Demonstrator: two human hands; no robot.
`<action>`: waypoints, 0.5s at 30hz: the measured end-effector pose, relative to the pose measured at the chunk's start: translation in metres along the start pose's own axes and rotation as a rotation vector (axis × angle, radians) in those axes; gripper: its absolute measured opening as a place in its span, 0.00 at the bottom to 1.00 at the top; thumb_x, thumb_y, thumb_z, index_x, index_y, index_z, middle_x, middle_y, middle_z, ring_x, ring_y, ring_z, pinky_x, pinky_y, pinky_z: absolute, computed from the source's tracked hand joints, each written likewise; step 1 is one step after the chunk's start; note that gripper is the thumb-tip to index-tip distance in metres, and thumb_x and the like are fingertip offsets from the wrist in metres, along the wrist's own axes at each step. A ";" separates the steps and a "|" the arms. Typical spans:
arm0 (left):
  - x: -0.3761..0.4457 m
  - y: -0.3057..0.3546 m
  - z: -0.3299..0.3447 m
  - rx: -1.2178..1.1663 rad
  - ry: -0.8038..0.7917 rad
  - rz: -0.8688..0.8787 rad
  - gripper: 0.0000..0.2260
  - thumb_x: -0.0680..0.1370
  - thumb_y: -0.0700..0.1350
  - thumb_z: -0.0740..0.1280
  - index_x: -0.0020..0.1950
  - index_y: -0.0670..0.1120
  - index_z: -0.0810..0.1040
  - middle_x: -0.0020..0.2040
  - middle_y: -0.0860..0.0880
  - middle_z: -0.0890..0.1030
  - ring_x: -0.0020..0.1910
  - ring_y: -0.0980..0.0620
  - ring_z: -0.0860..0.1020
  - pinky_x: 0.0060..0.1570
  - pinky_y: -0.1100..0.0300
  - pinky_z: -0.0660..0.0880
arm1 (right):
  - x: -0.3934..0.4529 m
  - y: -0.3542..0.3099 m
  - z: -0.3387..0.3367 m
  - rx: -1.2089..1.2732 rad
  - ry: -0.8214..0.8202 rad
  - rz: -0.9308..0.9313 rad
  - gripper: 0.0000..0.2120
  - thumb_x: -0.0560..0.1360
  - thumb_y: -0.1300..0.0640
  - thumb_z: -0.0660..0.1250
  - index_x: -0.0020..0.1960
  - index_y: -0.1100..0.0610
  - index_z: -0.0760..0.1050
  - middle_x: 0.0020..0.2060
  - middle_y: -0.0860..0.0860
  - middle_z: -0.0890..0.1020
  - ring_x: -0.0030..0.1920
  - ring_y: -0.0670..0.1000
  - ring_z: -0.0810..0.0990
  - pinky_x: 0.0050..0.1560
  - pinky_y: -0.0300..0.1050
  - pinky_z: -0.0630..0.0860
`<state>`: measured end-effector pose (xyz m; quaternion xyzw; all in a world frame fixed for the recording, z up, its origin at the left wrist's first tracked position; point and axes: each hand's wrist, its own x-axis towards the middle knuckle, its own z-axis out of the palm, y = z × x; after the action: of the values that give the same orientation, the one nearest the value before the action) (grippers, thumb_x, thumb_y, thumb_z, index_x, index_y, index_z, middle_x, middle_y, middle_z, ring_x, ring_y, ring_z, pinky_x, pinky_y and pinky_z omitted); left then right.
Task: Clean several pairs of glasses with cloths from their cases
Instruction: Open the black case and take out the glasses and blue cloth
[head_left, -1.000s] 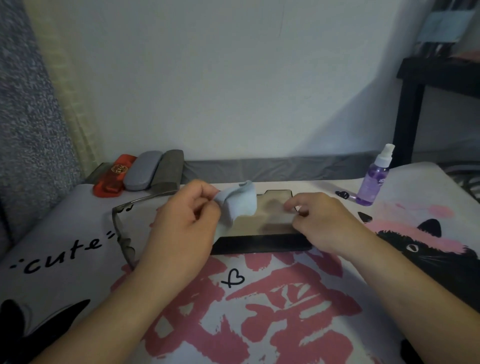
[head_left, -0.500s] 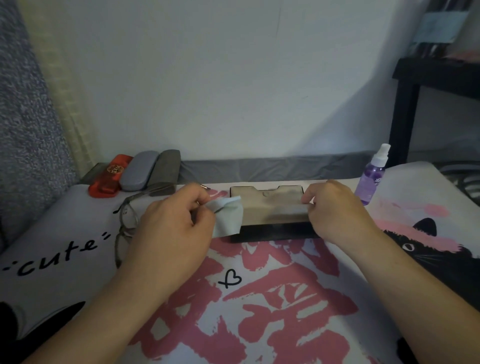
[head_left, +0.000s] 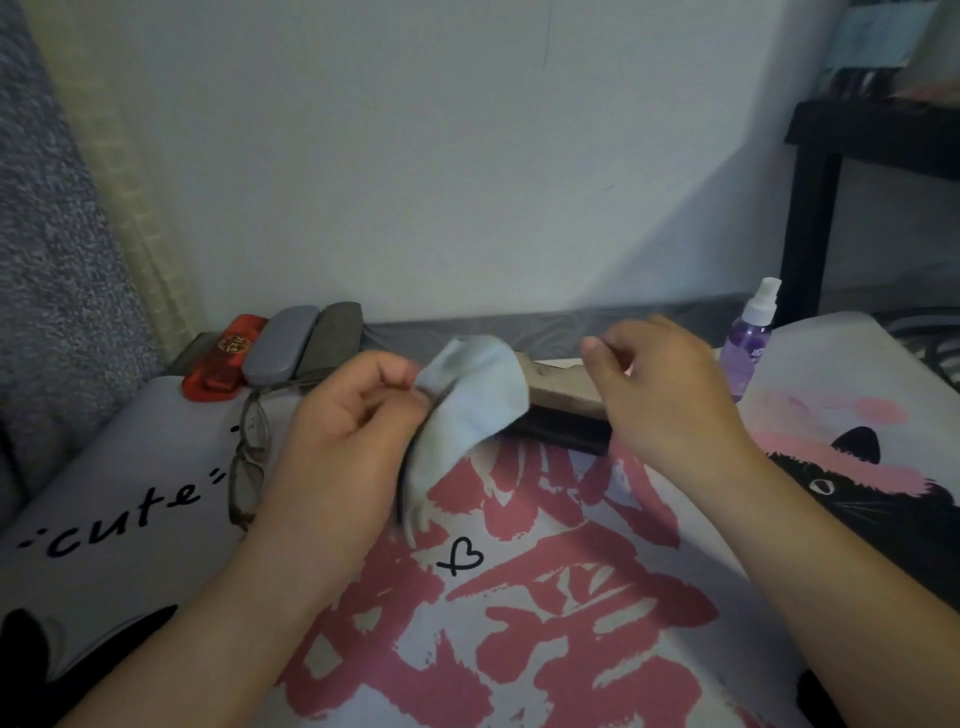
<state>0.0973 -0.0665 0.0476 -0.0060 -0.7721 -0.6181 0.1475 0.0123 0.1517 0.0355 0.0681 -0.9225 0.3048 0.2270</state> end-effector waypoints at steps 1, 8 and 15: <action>-0.001 0.001 0.001 -0.129 -0.034 -0.056 0.11 0.82 0.39 0.61 0.45 0.47 0.82 0.38 0.38 0.81 0.35 0.43 0.77 0.39 0.50 0.72 | -0.006 -0.008 -0.006 0.253 -0.122 0.060 0.18 0.83 0.47 0.60 0.41 0.56 0.78 0.35 0.51 0.78 0.35 0.52 0.77 0.35 0.47 0.69; -0.002 -0.002 0.006 -0.334 -0.133 -0.175 0.08 0.81 0.38 0.61 0.53 0.37 0.79 0.40 0.36 0.78 0.34 0.45 0.72 0.35 0.54 0.68 | -0.034 -0.033 0.000 1.200 -0.756 0.077 0.09 0.81 0.57 0.66 0.55 0.62 0.78 0.39 0.56 0.82 0.29 0.51 0.78 0.32 0.43 0.77; -0.006 -0.001 0.012 -0.113 -0.141 -0.048 0.07 0.82 0.39 0.62 0.50 0.46 0.79 0.34 0.50 0.82 0.29 0.54 0.76 0.31 0.61 0.72 | -0.038 -0.040 0.004 1.276 -0.712 0.065 0.09 0.77 0.57 0.67 0.52 0.62 0.79 0.34 0.55 0.78 0.27 0.53 0.77 0.30 0.45 0.75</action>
<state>0.1002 -0.0542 0.0427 -0.0393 -0.7445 -0.6620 0.0771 0.0548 0.1169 0.0365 0.2545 -0.5850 0.7488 -0.1796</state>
